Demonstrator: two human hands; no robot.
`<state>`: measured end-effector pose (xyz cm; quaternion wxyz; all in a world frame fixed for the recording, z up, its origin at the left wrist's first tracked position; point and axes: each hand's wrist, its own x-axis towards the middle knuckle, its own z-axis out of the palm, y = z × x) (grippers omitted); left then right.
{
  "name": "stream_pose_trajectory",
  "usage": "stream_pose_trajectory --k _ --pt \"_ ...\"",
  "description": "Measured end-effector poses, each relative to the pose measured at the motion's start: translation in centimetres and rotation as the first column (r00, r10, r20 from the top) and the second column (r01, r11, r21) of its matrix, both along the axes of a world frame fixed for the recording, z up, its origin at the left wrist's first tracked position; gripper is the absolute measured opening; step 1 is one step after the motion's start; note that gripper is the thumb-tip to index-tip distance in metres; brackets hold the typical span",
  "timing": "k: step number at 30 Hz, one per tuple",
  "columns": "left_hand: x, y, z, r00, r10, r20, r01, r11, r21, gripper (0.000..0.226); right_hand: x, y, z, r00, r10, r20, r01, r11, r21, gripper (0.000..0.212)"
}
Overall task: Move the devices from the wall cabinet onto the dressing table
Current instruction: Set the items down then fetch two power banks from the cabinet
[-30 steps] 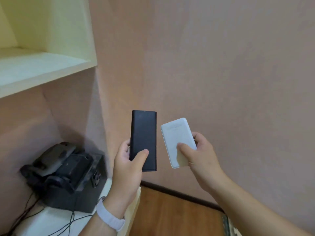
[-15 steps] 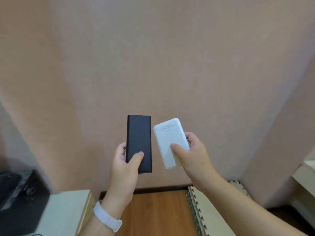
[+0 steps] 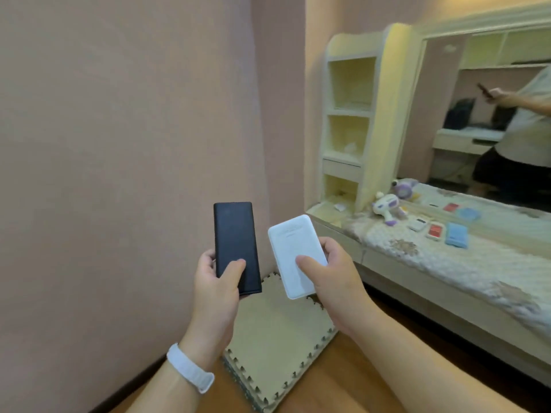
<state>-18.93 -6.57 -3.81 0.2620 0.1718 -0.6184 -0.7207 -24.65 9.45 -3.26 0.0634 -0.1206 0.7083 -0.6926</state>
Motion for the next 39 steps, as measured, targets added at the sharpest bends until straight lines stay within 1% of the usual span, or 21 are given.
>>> stream_pose_trajectory --k 5,7,10,14,20,23,26,30,32,36,39 --pt "-5.5 6.9 -0.9 0.982 -0.188 0.017 0.189 0.980 -0.064 0.028 -2.4 8.2 -0.8 0.976 -0.210 0.060 0.214 0.975 -0.063 0.019" --pt "-7.4 8.9 -1.9 0.967 -0.252 0.039 0.254 0.964 -0.084 0.027 -3.1 10.4 -1.6 0.955 -0.286 0.079 0.291 0.955 -0.055 0.017" --pt "-10.5 11.4 -3.2 0.933 -0.353 0.067 0.357 0.931 -0.069 0.029 -4.2 12.9 -2.9 0.915 -0.389 0.107 0.392 0.920 -0.015 0.017" --pt "-15.5 13.9 -5.0 0.880 -0.467 0.094 0.471 0.882 -0.031 0.032 -6.8 15.2 -4.1 0.840 -0.525 0.137 0.524 0.850 0.042 0.019" --pt "-24.4 15.9 -6.1 0.771 -0.630 0.088 0.628 0.776 0.057 0.027 -12.4 16.9 -4.5 0.695 -0.703 0.151 0.697 0.710 0.102 0.019" --pt "-28.7 15.9 -6.9 0.716 -0.691 0.101 0.683 0.723 0.104 0.028 -15.7 16.8 -4.6 0.634 -0.749 0.194 0.742 0.659 0.123 0.020" --pt "-32.1 16.4 -8.0 0.654 -0.748 0.110 0.738 0.663 0.128 0.026 -18.0 16.4 -5.2 0.585 -0.785 0.205 0.778 0.614 0.130 0.023" --pt "-34.2 18.0 -9.4 0.582 -0.797 0.162 0.776 0.604 0.183 0.026 -19.3 17.0 -6.1 0.529 -0.818 0.224 0.805 0.568 0.174 0.025" --pt "-35.1 19.2 -9.9 0.535 -0.826 0.179 0.803 0.563 0.195 0.026 -20.0 18.1 -6.3 0.490 -0.844 0.219 0.825 0.530 0.196 0.025" --pt "-37.1 21.9 -10.2 0.490 -0.850 0.194 0.831 0.523 0.189 0.025 -21.4 20.9 -7.0 0.444 -0.869 0.220 0.857 0.483 0.180 0.021" --pt "-38.8 23.9 -10.6 0.457 -0.861 0.224 0.847 0.498 0.187 0.026 -23.0 23.3 -8.2 0.418 -0.874 0.249 0.873 0.462 0.157 0.019"
